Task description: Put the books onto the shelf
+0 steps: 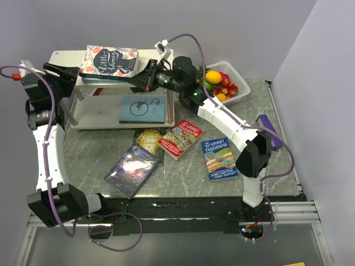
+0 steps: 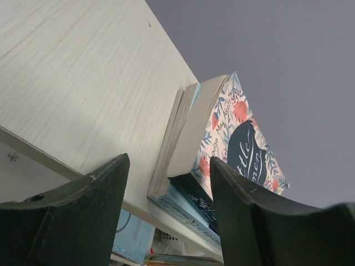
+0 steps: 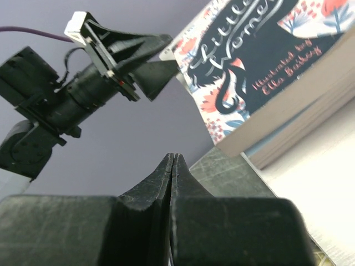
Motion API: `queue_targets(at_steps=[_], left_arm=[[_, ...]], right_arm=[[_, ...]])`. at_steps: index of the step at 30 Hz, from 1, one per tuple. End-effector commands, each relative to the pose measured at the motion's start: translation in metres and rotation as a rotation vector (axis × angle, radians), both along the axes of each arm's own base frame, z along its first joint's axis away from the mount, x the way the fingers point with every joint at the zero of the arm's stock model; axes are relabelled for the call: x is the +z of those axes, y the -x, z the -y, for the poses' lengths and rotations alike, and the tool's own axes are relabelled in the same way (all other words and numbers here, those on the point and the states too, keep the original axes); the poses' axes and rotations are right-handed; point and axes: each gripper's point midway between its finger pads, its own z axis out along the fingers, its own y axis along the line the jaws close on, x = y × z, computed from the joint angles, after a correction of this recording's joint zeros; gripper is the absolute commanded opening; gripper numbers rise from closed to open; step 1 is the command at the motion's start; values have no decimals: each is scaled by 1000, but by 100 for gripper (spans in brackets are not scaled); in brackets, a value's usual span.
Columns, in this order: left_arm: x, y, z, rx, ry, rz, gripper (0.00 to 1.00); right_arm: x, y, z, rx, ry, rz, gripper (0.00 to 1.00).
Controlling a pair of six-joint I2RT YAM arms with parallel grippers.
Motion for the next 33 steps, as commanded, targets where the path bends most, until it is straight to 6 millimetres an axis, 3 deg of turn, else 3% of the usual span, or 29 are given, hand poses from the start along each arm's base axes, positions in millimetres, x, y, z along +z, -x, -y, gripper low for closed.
queue_targets(at_steps=[1, 20, 33], left_arm=[[11, 7, 5, -17, -3, 35, 66], [11, 12, 7, -18, -3, 42, 66], [9, 12, 9, -26, 0, 41, 66]], right_arm=[[19, -1, 1, 4, -18, 43, 0], [-4, -26, -2, -67, 58, -27, 0], [-8, -39, 13, -116, 57, -51, 0]])
